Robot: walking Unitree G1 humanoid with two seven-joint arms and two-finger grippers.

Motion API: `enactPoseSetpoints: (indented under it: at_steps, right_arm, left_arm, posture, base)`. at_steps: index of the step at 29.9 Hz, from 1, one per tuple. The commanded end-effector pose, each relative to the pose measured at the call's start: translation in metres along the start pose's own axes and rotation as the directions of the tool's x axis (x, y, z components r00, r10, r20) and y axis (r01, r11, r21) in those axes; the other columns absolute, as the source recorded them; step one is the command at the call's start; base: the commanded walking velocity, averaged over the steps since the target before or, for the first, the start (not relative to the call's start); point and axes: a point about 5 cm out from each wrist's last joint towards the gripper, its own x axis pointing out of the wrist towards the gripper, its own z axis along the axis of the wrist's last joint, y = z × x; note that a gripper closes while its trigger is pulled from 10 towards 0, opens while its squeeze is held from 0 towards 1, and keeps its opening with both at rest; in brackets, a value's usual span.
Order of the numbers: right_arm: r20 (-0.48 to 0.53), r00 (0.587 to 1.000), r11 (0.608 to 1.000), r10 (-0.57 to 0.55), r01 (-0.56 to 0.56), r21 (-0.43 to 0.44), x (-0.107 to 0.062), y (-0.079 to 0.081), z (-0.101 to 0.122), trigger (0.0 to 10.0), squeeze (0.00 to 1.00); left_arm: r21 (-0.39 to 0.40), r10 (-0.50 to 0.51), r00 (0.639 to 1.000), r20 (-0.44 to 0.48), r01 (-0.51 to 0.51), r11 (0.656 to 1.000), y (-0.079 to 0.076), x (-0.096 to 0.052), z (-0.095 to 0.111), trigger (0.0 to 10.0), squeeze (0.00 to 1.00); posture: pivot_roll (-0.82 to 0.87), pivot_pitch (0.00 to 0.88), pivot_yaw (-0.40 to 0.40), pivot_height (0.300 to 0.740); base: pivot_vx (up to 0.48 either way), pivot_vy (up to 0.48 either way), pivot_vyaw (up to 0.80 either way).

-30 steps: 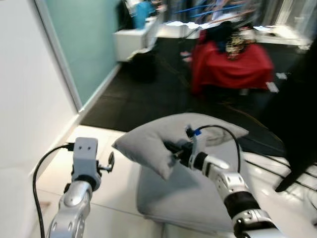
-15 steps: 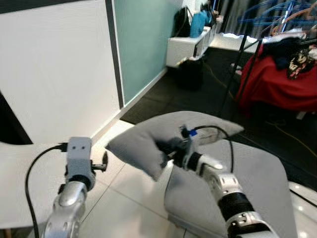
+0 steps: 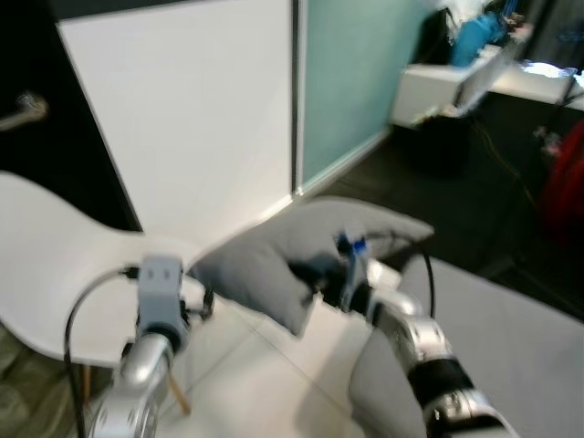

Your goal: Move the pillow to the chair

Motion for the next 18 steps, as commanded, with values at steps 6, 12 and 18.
enactPoseSetpoints:
  at_steps: [6, 12, 18]
  right_arm:
    - [0.071, 0.997, 0.999, 0.025, -0.022, -0.044, 0.0052, 0.0044, 0.0179, 10.0, 0.0]
    - [0.066, 0.997, 0.998, 0.045, -0.041, -0.047, 0.0041, 0.0065, 0.0168, 10.0, 0.0]
    - [0.054, 0.998, 0.998, 0.046, -0.043, -0.051, 0.0031, 0.0067, 0.0147, 10.0, 0.0]
  left_arm:
    - [0.011, 0.003, 1.0, -0.009, -0.003, 1.0, 0.0032, 0.0002, -0.0002, 10.0, 0.0]
    - [0.011, -0.002, 1.0, -0.012, 0.002, 1.0, 0.0024, -0.0007, -0.0005, 10.0, 0.0]
    - [0.013, 0.0, 1.0, -0.015, 0.0, 1.0, 0.0033, -0.0019, -0.0004, 10.0, 0.0]
  posture:
    - [-0.13, 0.0, -0.032, 0.74]
    - [-0.13, 0.0, -0.029, 0.74]
    - [-0.14, 0.0, -0.029, 0.74]
  base:
    - [0.428, 0.0, 0.7]
    - [0.432, 0.0, 0.79]
    - [0.433, 0.0, 0.8]
